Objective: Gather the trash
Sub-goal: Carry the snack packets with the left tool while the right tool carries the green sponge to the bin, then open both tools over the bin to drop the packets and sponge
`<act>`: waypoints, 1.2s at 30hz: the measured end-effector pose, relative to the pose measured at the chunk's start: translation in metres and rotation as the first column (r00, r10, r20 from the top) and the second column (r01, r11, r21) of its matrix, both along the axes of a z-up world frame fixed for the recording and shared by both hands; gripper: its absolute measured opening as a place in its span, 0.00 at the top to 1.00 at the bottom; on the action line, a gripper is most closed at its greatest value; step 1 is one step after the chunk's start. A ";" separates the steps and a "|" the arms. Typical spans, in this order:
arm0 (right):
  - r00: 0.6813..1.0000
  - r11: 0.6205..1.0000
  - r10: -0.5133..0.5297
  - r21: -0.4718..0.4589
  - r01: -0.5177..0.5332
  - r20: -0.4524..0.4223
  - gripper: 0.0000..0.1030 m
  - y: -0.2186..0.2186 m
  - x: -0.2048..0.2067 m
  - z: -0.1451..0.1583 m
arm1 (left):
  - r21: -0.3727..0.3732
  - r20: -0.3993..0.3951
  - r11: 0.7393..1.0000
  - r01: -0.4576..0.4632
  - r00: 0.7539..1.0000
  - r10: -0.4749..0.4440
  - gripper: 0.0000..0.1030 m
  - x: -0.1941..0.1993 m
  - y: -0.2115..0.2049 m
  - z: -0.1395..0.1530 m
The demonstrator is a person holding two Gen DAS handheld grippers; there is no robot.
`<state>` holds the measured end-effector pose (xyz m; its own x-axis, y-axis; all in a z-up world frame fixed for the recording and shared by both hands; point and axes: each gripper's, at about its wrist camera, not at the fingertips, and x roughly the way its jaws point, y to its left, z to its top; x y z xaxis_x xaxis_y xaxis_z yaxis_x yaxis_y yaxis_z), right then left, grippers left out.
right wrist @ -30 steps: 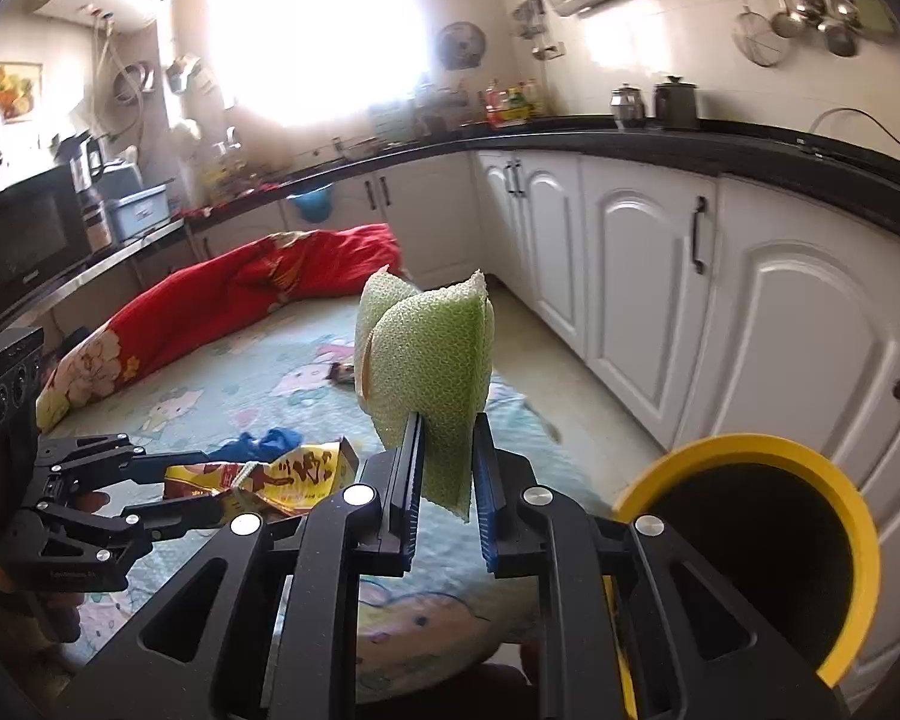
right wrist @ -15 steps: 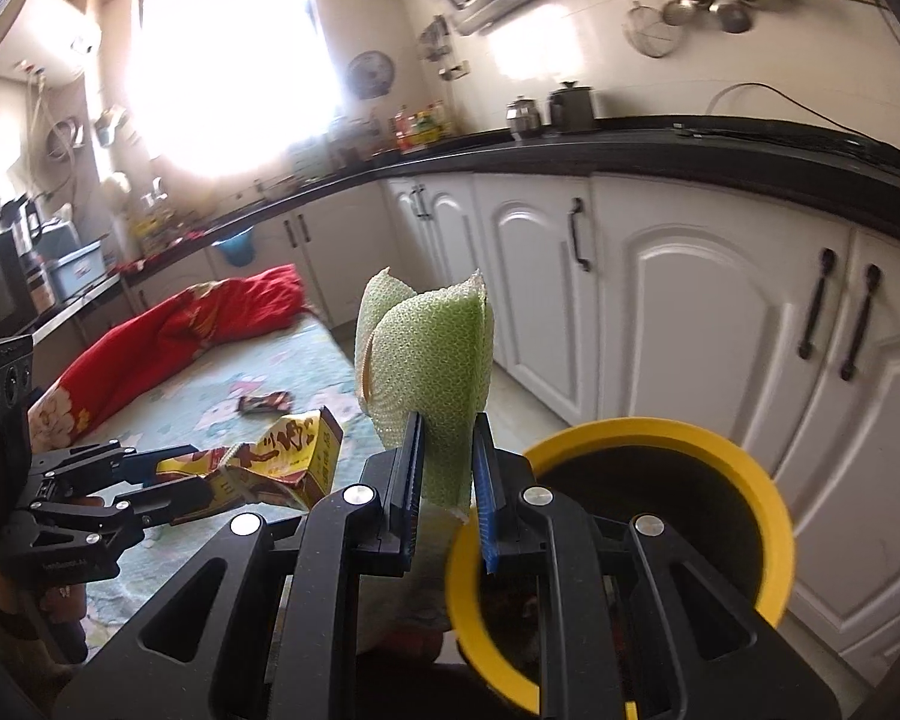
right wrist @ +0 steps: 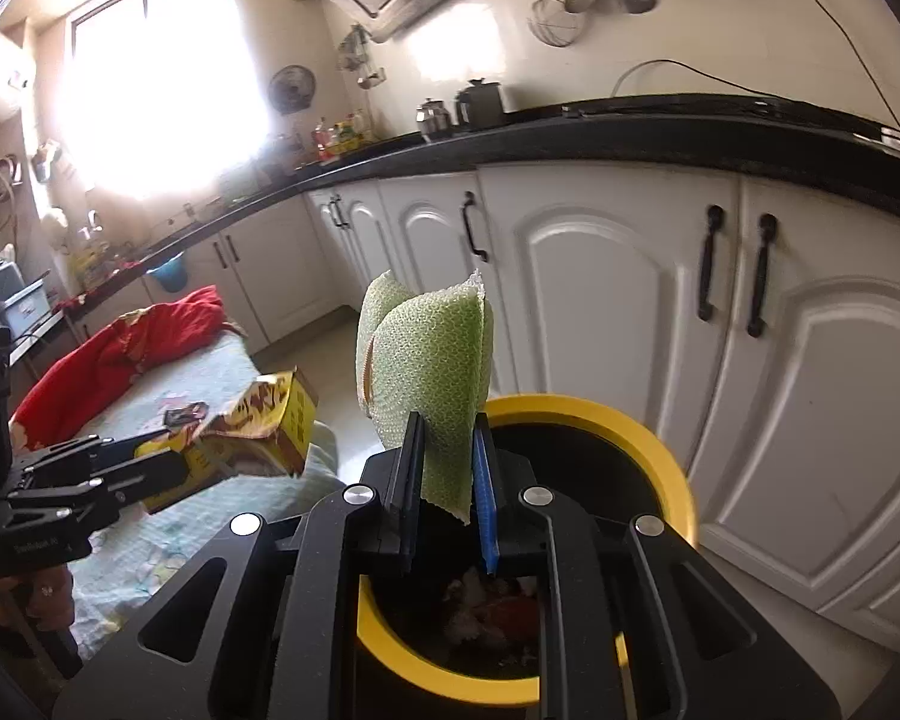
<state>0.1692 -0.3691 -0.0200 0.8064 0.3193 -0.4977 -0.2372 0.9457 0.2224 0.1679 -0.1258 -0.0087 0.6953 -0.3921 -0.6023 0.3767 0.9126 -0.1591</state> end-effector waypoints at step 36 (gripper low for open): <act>0.966 0.991 -0.095 -0.110 0.070 -0.242 0.84 -0.013 0.008 -0.073 | -0.031 -0.138 0.998 -0.059 0.989 0.054 0.71 0.057 -0.048 -0.055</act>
<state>0.1771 -0.3821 -0.0929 0.6763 0.1956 -0.7102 -0.1074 0.9800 0.1676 0.2247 -0.1733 -0.0640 0.6287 -0.3768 -0.6803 0.2972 0.9248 -0.2375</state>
